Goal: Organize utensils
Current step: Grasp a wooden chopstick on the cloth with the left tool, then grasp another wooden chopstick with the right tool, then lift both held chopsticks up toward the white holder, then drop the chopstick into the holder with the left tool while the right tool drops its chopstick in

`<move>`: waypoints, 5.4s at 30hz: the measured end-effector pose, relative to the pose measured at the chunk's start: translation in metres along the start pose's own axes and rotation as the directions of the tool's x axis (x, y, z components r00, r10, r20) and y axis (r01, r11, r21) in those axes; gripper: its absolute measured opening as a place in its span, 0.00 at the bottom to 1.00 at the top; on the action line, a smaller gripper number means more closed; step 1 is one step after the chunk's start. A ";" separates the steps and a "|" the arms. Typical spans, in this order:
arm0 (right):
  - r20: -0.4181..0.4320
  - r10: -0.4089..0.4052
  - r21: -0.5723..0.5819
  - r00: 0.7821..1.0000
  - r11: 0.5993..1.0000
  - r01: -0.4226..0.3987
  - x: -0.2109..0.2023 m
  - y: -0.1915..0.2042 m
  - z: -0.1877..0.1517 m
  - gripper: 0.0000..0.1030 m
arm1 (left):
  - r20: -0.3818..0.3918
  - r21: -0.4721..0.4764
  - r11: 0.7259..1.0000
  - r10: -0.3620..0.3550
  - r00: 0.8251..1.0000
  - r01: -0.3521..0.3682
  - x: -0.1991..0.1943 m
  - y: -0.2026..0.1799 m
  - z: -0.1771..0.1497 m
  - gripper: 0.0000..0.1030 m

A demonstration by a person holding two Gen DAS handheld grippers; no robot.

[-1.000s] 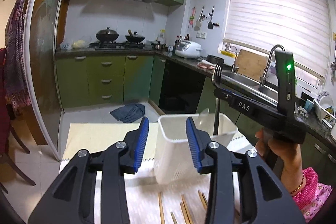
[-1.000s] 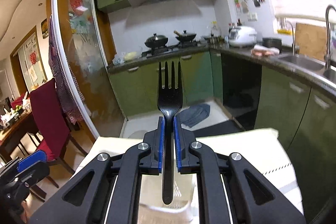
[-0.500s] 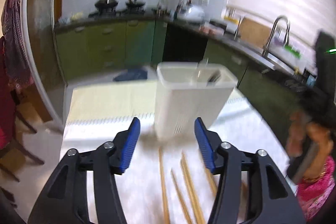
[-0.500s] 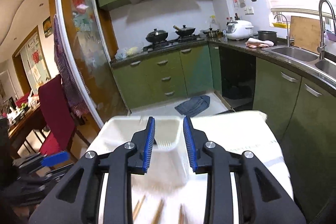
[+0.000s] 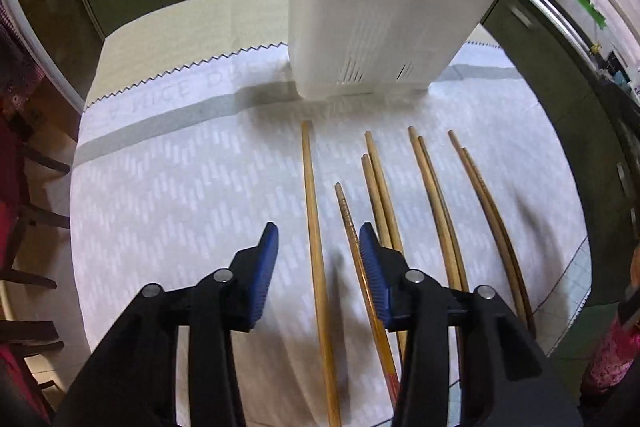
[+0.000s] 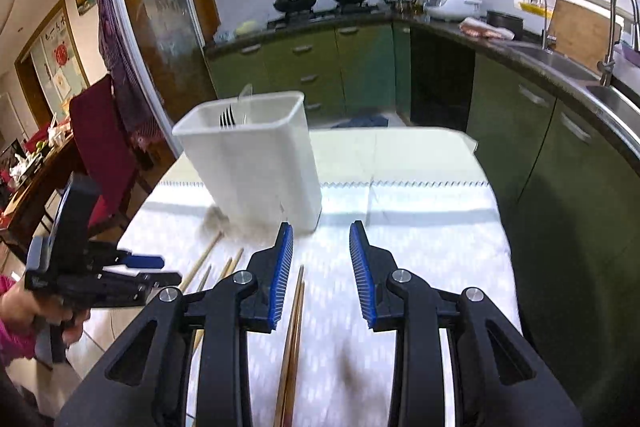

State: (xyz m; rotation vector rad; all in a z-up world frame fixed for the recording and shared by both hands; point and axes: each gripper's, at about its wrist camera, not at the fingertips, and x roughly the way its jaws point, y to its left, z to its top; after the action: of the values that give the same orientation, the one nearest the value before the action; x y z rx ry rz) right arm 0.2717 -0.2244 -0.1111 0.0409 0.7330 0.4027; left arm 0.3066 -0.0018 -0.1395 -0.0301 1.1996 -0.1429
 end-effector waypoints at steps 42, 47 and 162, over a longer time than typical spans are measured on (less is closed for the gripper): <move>-0.499 0.085 -0.055 0.863 0.990 -0.130 0.130 0.057 -0.033 0.30 | -0.099 0.026 0.997 0.068 0.993 -0.066 0.026 0.021 0.002 0.07; -0.512 0.068 -0.066 0.856 0.991 -0.118 0.139 0.062 -0.034 0.30 | -0.099 0.029 0.998 0.063 0.993 -0.060 0.025 0.021 0.001 0.07; 0.011 0.099 0.047 0.995 0.994 -0.099 0.045 0.017 0.221 0.07 | 0.377 0.001 0.998 -0.066 0.924 0.071 -0.139 -0.007 0.159 0.06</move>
State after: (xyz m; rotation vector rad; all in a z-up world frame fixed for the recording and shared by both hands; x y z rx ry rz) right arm 0.4416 -0.1696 0.0277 0.1244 0.7334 0.4791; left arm 0.4047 0.0003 0.0475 -0.1063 0.8140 -0.1816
